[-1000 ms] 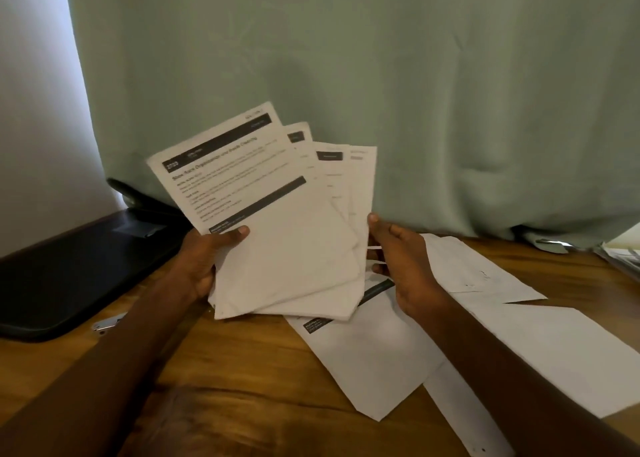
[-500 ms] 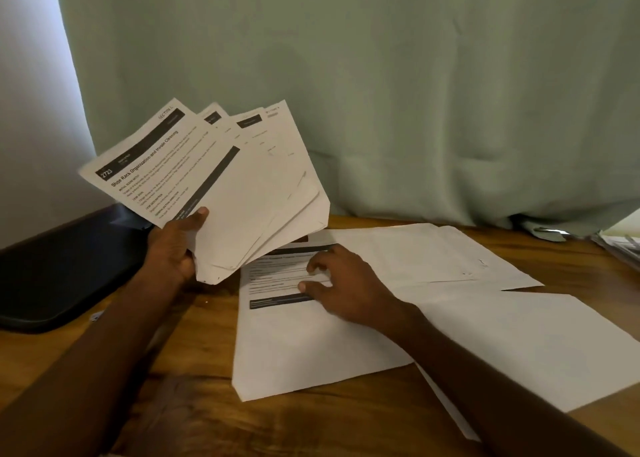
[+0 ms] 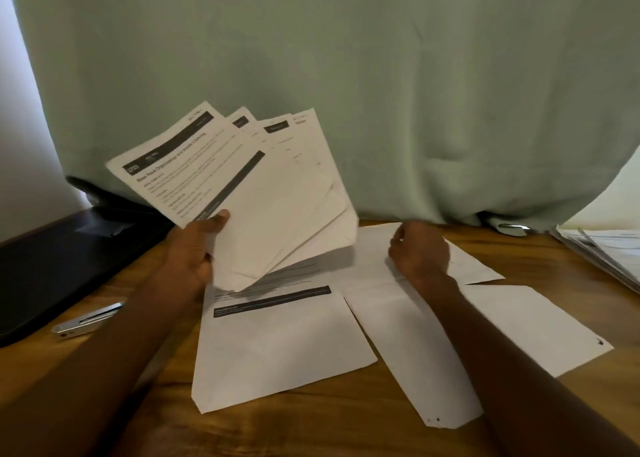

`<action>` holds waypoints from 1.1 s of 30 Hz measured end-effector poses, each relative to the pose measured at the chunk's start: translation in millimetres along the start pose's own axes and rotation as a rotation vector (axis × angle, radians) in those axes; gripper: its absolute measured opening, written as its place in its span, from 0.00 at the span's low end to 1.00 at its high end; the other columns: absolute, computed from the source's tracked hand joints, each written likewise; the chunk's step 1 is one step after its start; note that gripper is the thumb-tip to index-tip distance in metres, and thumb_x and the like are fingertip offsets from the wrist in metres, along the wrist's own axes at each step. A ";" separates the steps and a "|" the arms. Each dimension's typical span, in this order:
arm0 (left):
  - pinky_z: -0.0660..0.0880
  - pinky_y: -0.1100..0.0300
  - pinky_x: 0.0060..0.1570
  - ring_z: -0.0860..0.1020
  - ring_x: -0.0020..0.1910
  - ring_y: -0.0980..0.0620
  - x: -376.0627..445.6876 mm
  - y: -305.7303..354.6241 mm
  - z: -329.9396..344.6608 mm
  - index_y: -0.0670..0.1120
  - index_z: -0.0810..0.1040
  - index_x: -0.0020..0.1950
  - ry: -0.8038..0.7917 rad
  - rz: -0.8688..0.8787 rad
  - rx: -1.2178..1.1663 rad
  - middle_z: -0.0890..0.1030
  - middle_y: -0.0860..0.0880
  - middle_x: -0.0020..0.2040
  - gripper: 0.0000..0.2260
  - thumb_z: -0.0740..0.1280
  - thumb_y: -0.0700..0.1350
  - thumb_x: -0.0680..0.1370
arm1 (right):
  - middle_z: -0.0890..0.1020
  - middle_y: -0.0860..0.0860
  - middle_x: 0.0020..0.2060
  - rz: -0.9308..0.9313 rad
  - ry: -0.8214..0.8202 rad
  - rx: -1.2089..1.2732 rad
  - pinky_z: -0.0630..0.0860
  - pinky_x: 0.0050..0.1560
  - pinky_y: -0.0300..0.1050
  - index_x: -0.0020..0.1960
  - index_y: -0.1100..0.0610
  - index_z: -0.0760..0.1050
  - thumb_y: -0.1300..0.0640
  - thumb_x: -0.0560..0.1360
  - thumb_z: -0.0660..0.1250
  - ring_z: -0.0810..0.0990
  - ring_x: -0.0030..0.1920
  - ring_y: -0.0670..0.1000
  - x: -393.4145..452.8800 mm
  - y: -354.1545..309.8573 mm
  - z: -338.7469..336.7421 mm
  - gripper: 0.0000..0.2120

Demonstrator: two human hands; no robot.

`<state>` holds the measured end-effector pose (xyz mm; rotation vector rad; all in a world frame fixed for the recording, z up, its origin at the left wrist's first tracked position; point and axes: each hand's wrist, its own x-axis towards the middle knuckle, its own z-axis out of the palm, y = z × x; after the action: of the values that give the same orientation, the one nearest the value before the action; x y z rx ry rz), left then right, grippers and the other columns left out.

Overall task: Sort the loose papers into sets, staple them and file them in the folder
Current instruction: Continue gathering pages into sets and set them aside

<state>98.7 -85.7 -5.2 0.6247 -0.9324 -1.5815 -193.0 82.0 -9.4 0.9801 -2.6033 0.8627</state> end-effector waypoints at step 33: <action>0.76 0.39 0.65 0.78 0.68 0.39 -29.9 -80.4 98.4 0.46 0.73 0.75 -0.179 -0.178 -0.095 0.78 0.41 0.70 0.24 0.72 0.39 0.79 | 0.82 0.53 0.38 0.092 -0.009 0.145 0.72 0.42 0.45 0.42 0.58 0.80 0.51 0.80 0.68 0.82 0.44 0.56 -4.3 96.8 -61.7 0.13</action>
<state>-18.3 -30.1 -21.3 0.5169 -0.9480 -1.8540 -253.4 179.6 -4.9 0.9065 -2.6419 1.0860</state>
